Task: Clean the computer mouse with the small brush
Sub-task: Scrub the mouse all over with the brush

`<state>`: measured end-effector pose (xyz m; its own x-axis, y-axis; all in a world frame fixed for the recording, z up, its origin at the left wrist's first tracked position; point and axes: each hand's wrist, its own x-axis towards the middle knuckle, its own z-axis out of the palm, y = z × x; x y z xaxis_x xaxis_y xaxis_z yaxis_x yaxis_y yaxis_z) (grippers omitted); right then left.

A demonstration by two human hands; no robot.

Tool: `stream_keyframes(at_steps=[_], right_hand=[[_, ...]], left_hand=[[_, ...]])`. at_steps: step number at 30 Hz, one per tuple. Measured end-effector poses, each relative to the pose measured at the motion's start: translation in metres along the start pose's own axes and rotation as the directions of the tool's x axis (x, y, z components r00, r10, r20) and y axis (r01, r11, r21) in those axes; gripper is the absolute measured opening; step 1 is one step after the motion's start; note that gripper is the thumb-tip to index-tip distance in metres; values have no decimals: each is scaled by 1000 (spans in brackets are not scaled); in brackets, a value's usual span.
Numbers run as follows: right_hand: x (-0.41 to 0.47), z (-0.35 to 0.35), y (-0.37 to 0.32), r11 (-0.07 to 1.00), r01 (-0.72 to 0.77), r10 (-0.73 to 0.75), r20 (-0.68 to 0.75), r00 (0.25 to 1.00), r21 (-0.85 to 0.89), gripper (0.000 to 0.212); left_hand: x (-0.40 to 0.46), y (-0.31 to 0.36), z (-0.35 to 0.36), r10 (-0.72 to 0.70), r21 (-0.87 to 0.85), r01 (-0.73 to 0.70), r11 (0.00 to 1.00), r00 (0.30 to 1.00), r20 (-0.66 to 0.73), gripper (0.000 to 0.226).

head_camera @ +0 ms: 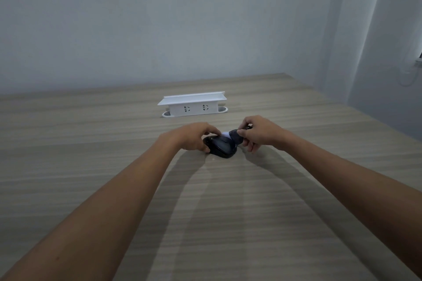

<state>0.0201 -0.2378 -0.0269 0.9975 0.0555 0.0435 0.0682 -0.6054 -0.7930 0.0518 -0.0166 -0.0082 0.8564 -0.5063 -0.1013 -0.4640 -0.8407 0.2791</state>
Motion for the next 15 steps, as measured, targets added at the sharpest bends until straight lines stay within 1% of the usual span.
stream_keyframes(at_steps=[3,5,6,8,10,11,13,15], right_hand=[[-1,-3,-2,1000,-16,16,1,1000,-25,11],[-2,-4,-2,999,-26,26,-9,1000,-34,12],[-4,-4,-2,999,-28,27,-15,1000,-40,13],[-6,-3,-3,999,-27,26,-24,999,-46,14],[-8,-1,-5,999,-24,23,-26,999,-43,16],[-9,0,-7,999,-21,20,-24,1000,-43,17],[-11,2,-10,999,-21,21,-1,1000,-43,19],[-13,3,-13,999,-27,29,38,999,-34,21]], left_hand=[[-4,-1,5,-72,-52,67,996,994,-85,76],[-9,-1,8,-142,-88,131,987,981,-135,76],[-13,-1,8,-180,-120,162,979,970,-164,71],[-20,-1,9,-242,-205,199,958,947,-210,52],[-25,1,9,-276,-303,210,930,940,-198,36],[-28,3,9,-295,-345,224,912,940,-170,35],[-31,9,9,-332,-416,255,873,935,-123,42],[-31,15,10,-359,-466,269,843,926,-116,46]])
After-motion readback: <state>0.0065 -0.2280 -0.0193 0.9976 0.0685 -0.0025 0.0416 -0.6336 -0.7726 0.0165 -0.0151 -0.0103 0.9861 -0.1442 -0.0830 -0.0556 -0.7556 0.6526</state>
